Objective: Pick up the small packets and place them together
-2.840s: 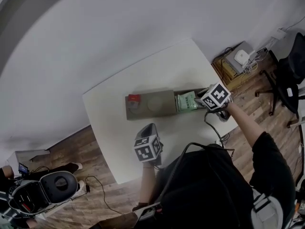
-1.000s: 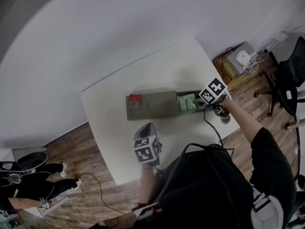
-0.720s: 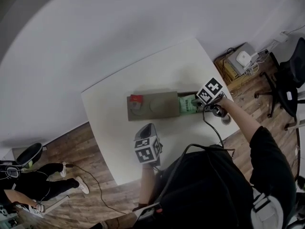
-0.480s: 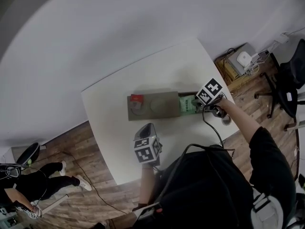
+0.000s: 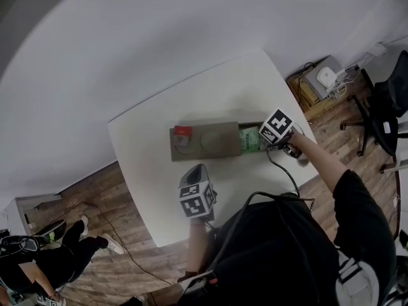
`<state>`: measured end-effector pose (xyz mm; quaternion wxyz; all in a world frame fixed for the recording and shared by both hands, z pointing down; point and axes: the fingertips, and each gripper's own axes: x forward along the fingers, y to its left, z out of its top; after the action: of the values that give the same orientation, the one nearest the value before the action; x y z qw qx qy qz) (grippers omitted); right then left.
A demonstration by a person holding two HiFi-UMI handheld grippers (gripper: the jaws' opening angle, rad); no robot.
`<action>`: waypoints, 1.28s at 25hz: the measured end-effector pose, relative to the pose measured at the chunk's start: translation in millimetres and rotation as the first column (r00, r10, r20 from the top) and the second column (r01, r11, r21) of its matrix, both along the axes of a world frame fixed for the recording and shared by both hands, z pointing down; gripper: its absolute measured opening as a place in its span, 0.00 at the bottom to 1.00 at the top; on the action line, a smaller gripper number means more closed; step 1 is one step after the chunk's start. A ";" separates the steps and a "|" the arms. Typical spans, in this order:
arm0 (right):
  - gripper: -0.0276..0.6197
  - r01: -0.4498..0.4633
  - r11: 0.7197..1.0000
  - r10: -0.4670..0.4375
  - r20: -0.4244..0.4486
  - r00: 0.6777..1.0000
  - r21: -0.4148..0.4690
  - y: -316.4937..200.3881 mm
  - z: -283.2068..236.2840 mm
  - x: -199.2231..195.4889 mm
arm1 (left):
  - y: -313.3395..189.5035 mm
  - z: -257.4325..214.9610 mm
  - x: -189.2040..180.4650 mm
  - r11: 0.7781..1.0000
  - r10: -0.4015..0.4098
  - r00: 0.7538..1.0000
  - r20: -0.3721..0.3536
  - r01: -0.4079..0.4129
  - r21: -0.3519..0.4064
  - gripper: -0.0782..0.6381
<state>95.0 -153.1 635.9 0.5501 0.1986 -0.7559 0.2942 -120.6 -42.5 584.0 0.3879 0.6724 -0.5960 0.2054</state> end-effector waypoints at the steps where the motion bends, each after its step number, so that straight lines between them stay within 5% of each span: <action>1: 0.05 0.013 1.000 -0.013 0.013 1.000 -0.002 2.8 -2.8 -2.8 | 0.0 0.5 -0.2 1.000 -0.001 1.000 -0.001 0.001 0.000 0.10; 9: 0.27 0.189 0.982 -0.185 0.155 0.971 -0.013 19.3 -30.7 -25.7 | -0.9 0.5 1.7 1.000 0.005 1.000 -0.002 -0.005 0.002 0.10; 15: 0.27 0.334 0.943 -0.334 0.012 0.943 0.001 21.2 -16.5 -0.8 | -0.5 1.0 -1.4 1.000 -0.008 1.000 -0.008 0.008 0.007 0.10; 21: 0.27 0.333 0.941 -0.336 -0.073 0.939 -0.052 32.6 -0.5 5.4 | -1.1 -2.2 0.4 1.000 -0.006 1.000 -0.007 0.006 0.017 0.10; 26: 0.23 0.400 0.915 -0.400 -0.267 0.877 -0.055 33.0 15.2 22.4 | 0.6 -0.5 -2.5 1.000 -0.015 1.000 -0.013 0.015 0.014 0.10; 32: 0.14 0.351 0.936 -0.338 -0.273 0.901 -0.003 20.5 10.2 29.9 | 1.0 -1.4 -3.4 1.000 -0.020 1.000 -0.013 0.021 0.020 0.10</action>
<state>124.9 -132.6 646.1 0.6863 0.1124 -0.7038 0.1451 -124.0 -41.5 582.6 0.3872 0.6713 -0.6024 0.1912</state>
